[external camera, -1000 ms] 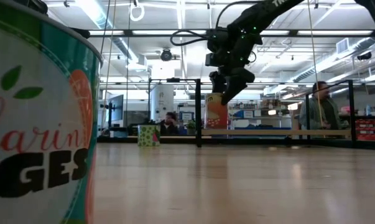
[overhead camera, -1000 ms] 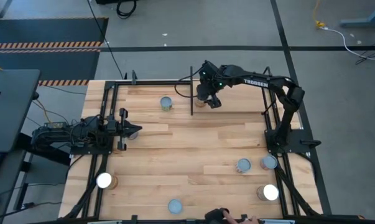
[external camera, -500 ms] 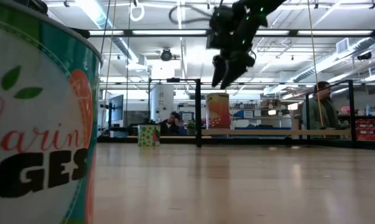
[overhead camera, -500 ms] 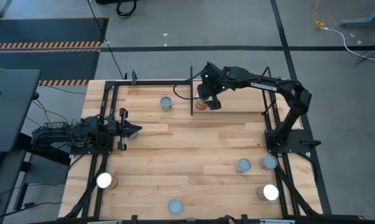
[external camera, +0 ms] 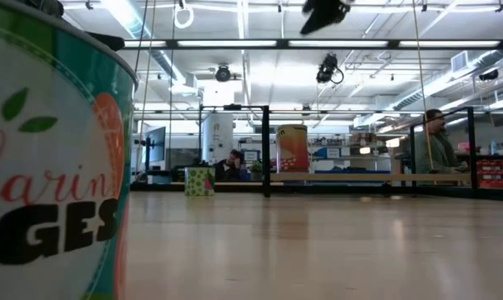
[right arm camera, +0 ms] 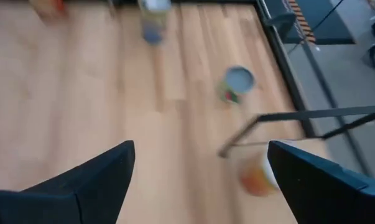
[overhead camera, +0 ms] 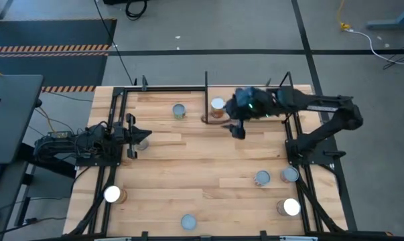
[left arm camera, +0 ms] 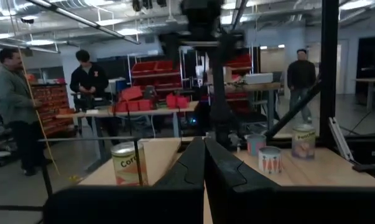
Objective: Pick and place cans onto a shelf
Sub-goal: Put the big orange can on the shelf aligned with the other big orange can
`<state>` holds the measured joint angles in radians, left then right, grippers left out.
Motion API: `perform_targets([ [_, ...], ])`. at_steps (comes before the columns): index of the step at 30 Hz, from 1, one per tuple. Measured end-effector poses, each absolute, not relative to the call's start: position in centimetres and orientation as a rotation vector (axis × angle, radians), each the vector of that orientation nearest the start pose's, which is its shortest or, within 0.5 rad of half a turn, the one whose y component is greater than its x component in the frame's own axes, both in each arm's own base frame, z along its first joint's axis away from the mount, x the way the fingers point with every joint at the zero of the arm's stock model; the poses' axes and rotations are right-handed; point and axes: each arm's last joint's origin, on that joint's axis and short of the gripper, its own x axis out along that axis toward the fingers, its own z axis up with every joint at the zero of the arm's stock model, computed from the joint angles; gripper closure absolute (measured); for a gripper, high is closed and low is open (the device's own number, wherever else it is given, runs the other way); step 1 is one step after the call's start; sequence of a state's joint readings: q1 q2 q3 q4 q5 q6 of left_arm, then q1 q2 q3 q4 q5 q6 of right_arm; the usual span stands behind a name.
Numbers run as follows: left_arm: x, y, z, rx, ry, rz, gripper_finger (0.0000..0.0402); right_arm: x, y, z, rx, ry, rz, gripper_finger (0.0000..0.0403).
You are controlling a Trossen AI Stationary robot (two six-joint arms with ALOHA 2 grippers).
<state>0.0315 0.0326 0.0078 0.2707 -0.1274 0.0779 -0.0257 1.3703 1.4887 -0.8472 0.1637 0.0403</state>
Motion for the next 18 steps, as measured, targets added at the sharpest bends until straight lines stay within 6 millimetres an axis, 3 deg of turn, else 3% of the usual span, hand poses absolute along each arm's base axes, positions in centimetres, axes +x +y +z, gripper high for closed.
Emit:
perform_targets([
  [1, 9.5, 0.7, 19.2, -0.004, -0.268, 0.156, 0.0397, 27.3, -0.3, 39.0, 0.036, 0.7, -0.209, 0.0028],
  [6, 9.0, 0.3, 20.8, -0.674, -0.447, -0.094, 0.0397, 26.3, 2.7, 39.8, 0.277, 0.611, -0.289, 0.0028],
  [10, 8.9, 0.4, 21.0, -0.774, -0.484, -0.091, 0.0397, 26.0, 4.3, 39.9, 0.376, 0.597, -0.284, 0.0028],
  [14, 8.3, 0.3, 22.2, -0.852, -0.574, -0.17, 0.0397, 26.1, 5.1, 39.6, 0.365, 0.581, -0.339, 0.0028],
  [18, 8.8, -0.8, 25.5, -0.86, -0.39, -0.246, 0.0397, 26.6, 5.0, 39.3, 0.297, 0.576, -0.393, 0.0028],
])
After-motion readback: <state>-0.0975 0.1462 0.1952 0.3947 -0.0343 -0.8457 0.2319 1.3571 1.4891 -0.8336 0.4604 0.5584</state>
